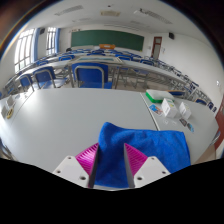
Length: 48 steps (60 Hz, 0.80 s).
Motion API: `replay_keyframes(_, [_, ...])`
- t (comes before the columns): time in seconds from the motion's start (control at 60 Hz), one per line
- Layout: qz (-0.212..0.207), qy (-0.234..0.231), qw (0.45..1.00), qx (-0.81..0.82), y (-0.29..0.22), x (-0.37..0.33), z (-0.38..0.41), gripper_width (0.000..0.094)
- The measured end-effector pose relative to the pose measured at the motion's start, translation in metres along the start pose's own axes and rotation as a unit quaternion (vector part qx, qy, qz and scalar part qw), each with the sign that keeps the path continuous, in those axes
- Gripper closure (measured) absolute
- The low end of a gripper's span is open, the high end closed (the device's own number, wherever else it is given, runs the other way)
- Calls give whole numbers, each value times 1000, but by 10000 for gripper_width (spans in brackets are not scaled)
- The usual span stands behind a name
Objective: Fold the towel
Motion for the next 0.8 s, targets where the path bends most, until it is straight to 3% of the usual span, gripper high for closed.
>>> replay_keyframes(0.05, [-12,-5,1000,-22,0,1,3,617])
replay_keyframes(0.1, [-18,22,998,-50,0,3,-6,882])
replay_keyframes(0.117, [-20,30,998,-58,0,3,-8,896])
replay_keyframes(0.283, [-12,37,997,-64,-2,3,-6,919])
replay_keyframes(0.367, [-1,-1,1000,-17,-16,-11,12,921])
replay_keyframes(0.467, [-20,-62,997,35,-44,-35,32,919])
replay_keyframes(0.567, [-33,-87,993,76,-66,-51,31,908])
replay_keyframes(0.65, [-27,-79,992,93,-66,-56,5,906])
replay_keyframes(0.8, [-4,-2,996,92,-34,-40,-73,888])
Point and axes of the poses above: the point between the fingertips, and its own axes, seen from behind it with the camera up: z to the left, y down, x forward, the way the camera looks, the point moved 4 cm from there along -x, backward, against the way the camera looks, and after that the axes turned 6 degrees about -x, right-handed, at the moved point
